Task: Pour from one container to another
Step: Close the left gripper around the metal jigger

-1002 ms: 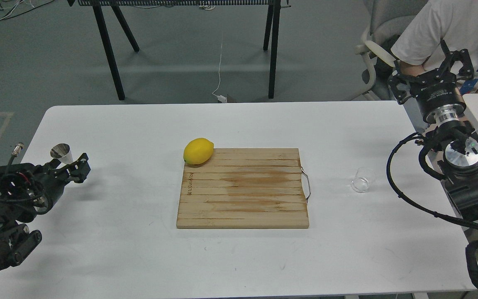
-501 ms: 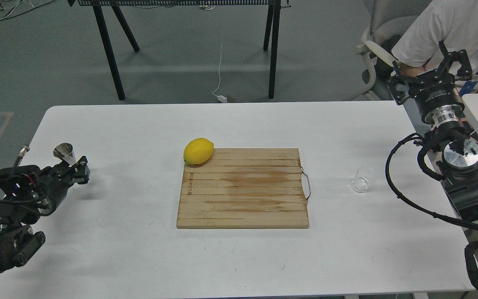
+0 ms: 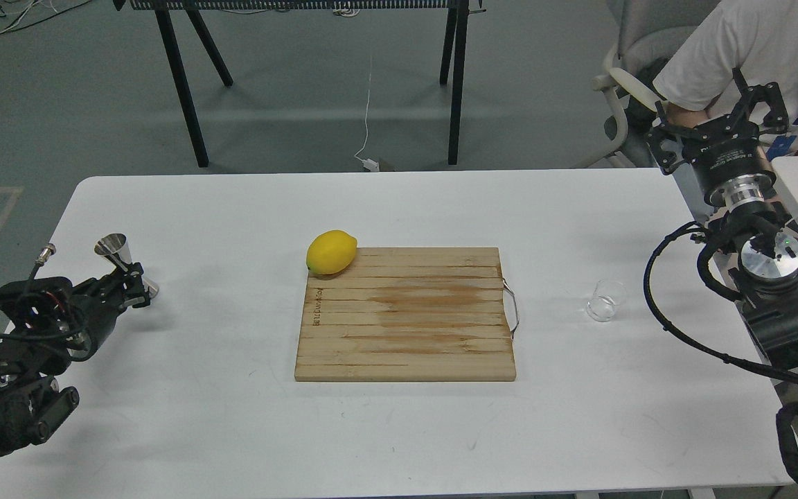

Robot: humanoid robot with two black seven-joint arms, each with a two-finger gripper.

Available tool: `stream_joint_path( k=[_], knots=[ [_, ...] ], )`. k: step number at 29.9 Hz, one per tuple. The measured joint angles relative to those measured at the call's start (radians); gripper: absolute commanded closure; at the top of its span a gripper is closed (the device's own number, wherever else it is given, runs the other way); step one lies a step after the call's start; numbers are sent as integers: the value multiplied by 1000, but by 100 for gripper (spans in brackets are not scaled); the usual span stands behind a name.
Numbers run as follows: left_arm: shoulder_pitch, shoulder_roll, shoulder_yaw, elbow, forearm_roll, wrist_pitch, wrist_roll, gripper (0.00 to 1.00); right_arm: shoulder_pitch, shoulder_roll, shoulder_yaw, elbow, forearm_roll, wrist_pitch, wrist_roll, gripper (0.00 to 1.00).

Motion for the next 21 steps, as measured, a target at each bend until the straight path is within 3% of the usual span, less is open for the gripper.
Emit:
stream_joint_path(
  k=[13, 21],
  knots=[
    [-32, 15, 0, -59, 4, 6, -12, 93, -7, -3, 0, 76, -2, 0, 0, 0],
    [-72, 154, 3, -302, 12, -9, -10, 93, -11, -27, 1, 107, -2, 0, 0, 0]
  ],
)
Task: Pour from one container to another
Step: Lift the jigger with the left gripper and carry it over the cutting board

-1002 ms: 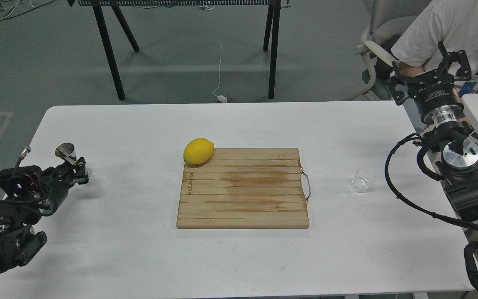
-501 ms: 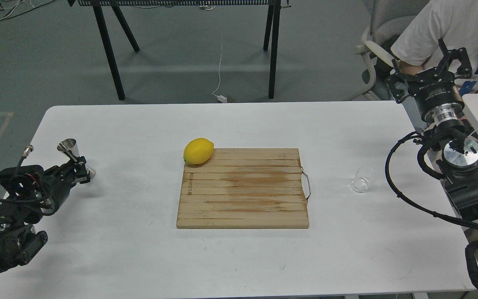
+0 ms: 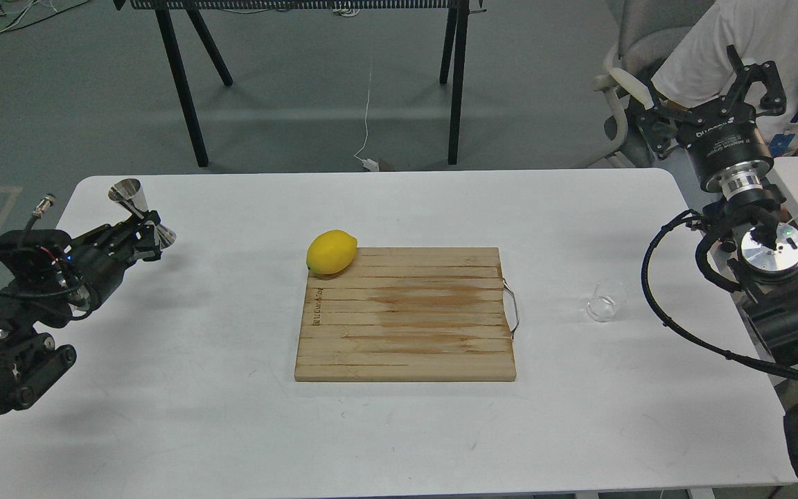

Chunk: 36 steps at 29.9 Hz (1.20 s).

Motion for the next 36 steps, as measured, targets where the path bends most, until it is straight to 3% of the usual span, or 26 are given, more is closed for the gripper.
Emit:
stream_joint_path(
  k=[7, 14, 24, 36],
  knots=[
    [-81, 133, 18, -265, 33, -70, 5, 93, -22, -23, 0, 2, 0, 0, 0, 0],
    [-214, 130, 33, -378, 214, -180, 5, 94, -69, -75, 7, 51, 0, 0, 0, 0],
    [-293, -98, 46, -408, 462, -287, 9, 94, -120, -131, 18, 77, 2, 0, 2, 0],
    [-342, -345, 199, -410, 469, -310, 26, 94, -139, -143, 14, 76, 0, 0, 2, 0]
  ],
)
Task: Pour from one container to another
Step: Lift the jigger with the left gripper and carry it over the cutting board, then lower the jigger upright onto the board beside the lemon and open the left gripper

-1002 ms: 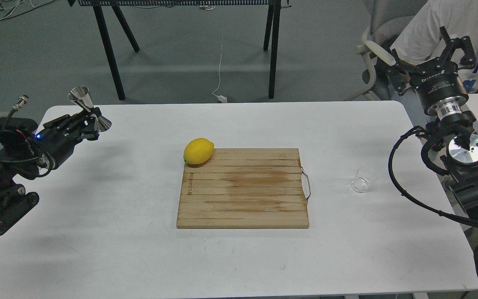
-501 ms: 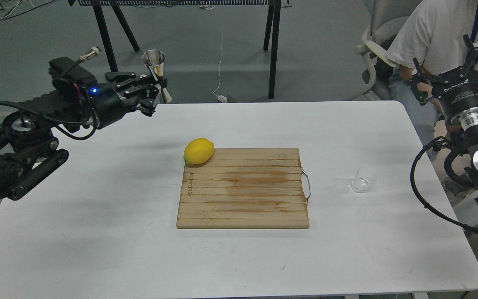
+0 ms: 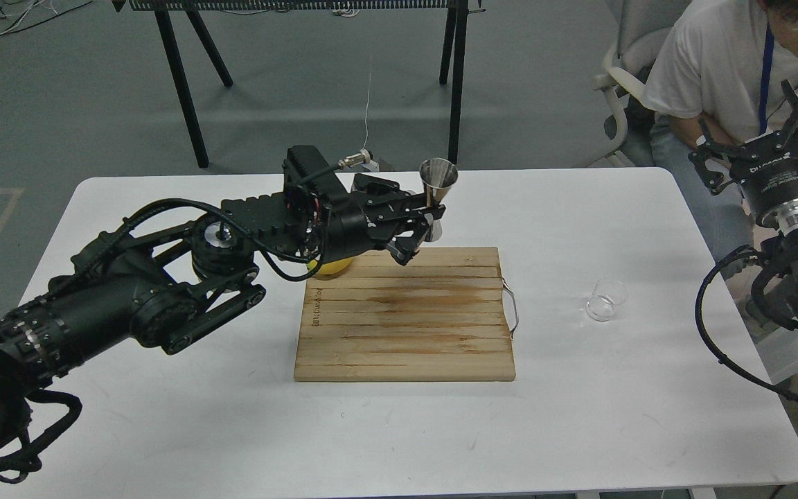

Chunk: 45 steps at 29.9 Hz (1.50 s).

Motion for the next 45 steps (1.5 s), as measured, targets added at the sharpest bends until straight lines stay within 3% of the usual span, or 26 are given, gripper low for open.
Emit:
stream_joint_path(
  k=[9, 17, 33, 45],
  knots=[
    [4, -70, 54, 2, 0, -17, 15, 94, 0, -28, 9, 2, 1, 0, 0, 0],
    [48, -113, 118, 15, 0, -20, 62, 94, 0, -30, 13, 8, 1, 0, 0, 0],
    [80, -23, 113, 67, 0, -12, 64, 93, 0, -45, 13, 29, 1, 0, 0, 0],
    [129, -25, 108, 163, 0, 23, 64, 91, 0, -43, 13, 38, 1, 0, 0, 0]
  ],
)
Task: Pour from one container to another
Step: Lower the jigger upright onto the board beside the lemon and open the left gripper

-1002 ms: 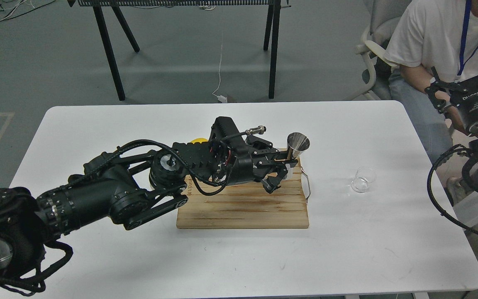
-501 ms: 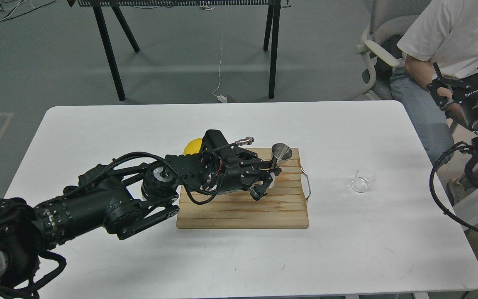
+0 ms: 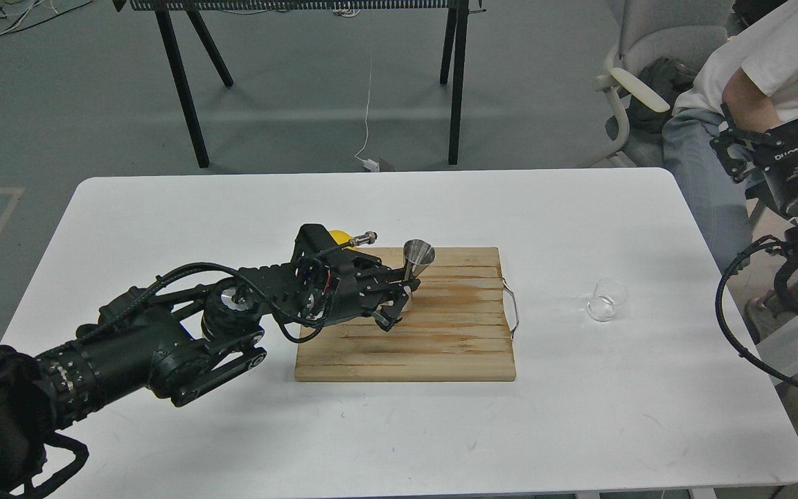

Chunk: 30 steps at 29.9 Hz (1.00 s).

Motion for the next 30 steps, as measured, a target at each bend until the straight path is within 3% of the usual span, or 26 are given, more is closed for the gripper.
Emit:
stream_joint_path(
  k=[6, 18, 23, 30],
  knots=[
    [3, -9, 3, 54, 0, 29, -2, 91, 0, 3, 0, 0, 0, 0, 0, 0],
    [14, -29, 6, 57, 0, 33, -2, 86, 0, 10, -5, -2, -1, 0, 0, 0],
    [17, -30, 8, 59, 0, 33, 0, 79, 0, 11, -7, -2, -2, 0, 0, 0],
    [27, -30, 11, 59, 0, 31, 0, 79, 0, 12, -8, -2, -2, 0, 0, 0]
  ],
)
